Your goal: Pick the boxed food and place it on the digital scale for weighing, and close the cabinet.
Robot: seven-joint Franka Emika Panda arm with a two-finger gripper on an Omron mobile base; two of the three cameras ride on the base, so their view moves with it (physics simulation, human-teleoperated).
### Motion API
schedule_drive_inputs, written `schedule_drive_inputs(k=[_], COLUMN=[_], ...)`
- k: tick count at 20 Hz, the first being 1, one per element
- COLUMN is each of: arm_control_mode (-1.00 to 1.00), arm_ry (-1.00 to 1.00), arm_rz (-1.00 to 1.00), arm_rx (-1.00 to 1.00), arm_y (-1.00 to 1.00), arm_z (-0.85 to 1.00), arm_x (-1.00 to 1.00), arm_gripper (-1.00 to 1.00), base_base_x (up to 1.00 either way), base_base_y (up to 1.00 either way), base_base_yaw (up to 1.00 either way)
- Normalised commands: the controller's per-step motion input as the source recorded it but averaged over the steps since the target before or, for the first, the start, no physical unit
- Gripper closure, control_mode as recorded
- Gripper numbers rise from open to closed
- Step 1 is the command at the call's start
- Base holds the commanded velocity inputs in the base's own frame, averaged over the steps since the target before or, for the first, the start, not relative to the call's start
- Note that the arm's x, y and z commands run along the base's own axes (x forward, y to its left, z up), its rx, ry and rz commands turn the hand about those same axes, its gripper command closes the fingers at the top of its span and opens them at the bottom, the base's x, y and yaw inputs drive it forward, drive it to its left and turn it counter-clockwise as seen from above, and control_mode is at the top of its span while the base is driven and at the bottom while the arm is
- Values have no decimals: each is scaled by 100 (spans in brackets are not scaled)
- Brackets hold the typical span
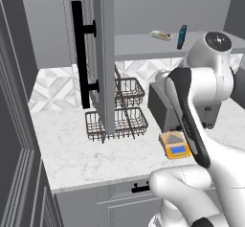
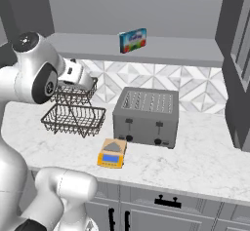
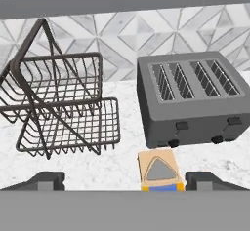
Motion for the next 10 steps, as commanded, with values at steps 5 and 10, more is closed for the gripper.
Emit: schedule_drive_inputs(k=[5, 10], arm_control_mode=[-100, -100], arm_ry=[-10, -15], arm_rz=[-12, -4], arm_rx=[0, 0], arm_y=[-17, -29], arm_z=[67, 55], arm_x=[-30, -15], arm_gripper=[-100, -100], base_base_x=[0, 0], base_base_y=[0, 0], base_base_yaw=[0, 0])
